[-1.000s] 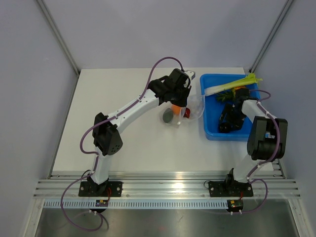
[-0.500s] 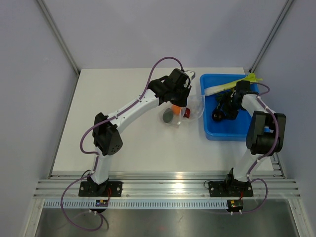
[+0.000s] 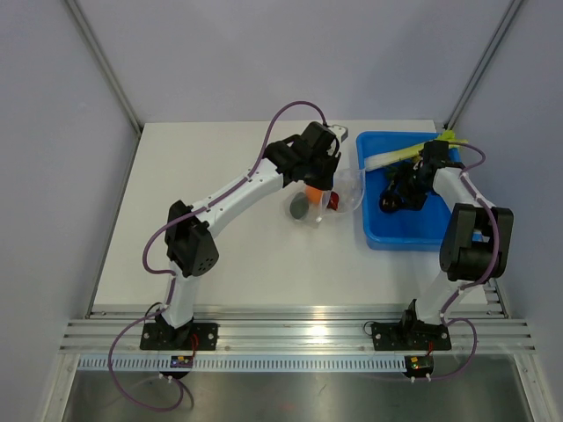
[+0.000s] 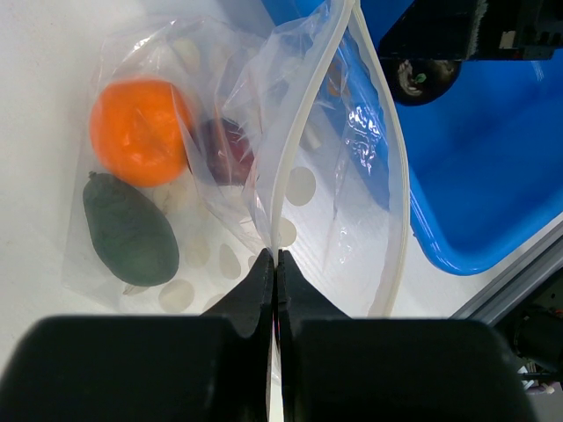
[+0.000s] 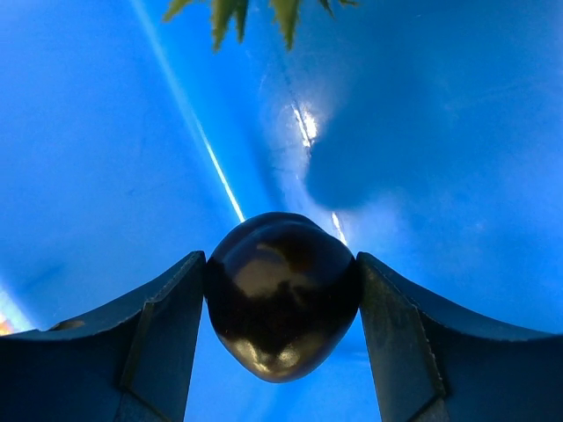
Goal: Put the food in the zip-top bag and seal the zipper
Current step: Pick up the fake fruit from the bin, then place the fake fruit in the zipper food storage bag.
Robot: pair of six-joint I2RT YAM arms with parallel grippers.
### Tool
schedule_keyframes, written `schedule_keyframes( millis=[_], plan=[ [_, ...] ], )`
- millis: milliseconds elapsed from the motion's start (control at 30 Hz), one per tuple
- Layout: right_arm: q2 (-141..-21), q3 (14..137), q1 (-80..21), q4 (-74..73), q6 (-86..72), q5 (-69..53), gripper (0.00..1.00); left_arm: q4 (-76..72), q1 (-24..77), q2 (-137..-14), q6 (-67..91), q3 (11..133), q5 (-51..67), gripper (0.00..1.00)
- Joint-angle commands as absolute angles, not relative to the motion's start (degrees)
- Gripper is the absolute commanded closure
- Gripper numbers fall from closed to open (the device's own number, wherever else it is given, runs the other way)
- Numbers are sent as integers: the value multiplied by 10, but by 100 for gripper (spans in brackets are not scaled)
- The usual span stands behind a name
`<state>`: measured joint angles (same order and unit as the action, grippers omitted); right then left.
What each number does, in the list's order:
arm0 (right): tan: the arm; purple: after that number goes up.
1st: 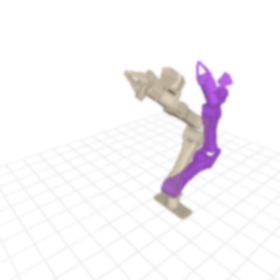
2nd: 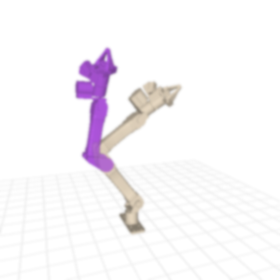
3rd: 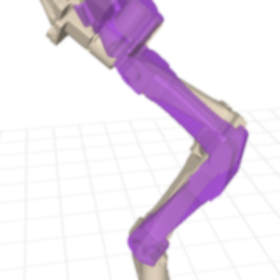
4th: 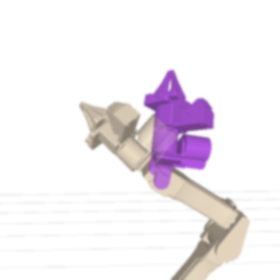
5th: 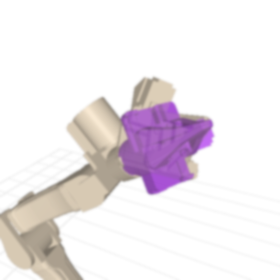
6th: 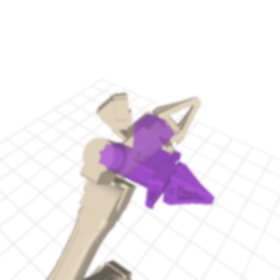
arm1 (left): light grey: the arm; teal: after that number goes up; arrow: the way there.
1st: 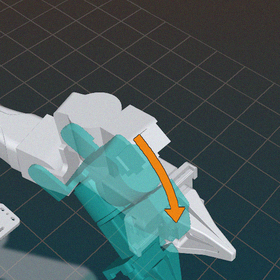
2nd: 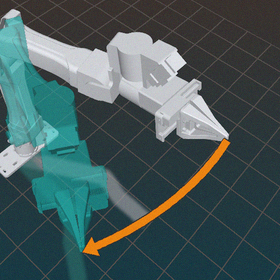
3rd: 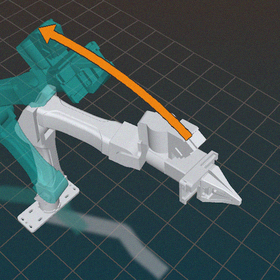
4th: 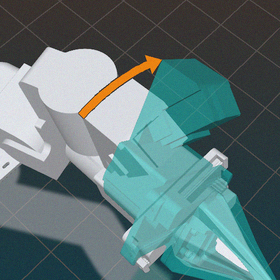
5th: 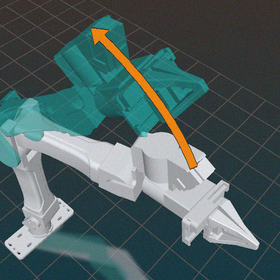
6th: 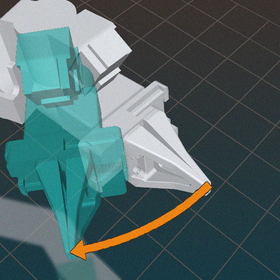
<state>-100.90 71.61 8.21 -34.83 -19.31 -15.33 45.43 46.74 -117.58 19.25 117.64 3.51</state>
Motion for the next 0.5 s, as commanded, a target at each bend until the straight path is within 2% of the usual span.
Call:
schedule_keyframes(
  millis=[0,200,467],
  plan=[
    [-935,737,83,-363,-189,-120,37,449,468,-1175,189,1215,49,100],
    [-877,752,83,-385,-194,-118,37,472,468,-1195,239,1273,60,100],
    [-830,776,83,-396,-204,-168,39,431,462,-1159,309,1233,61,100]
  ],
)
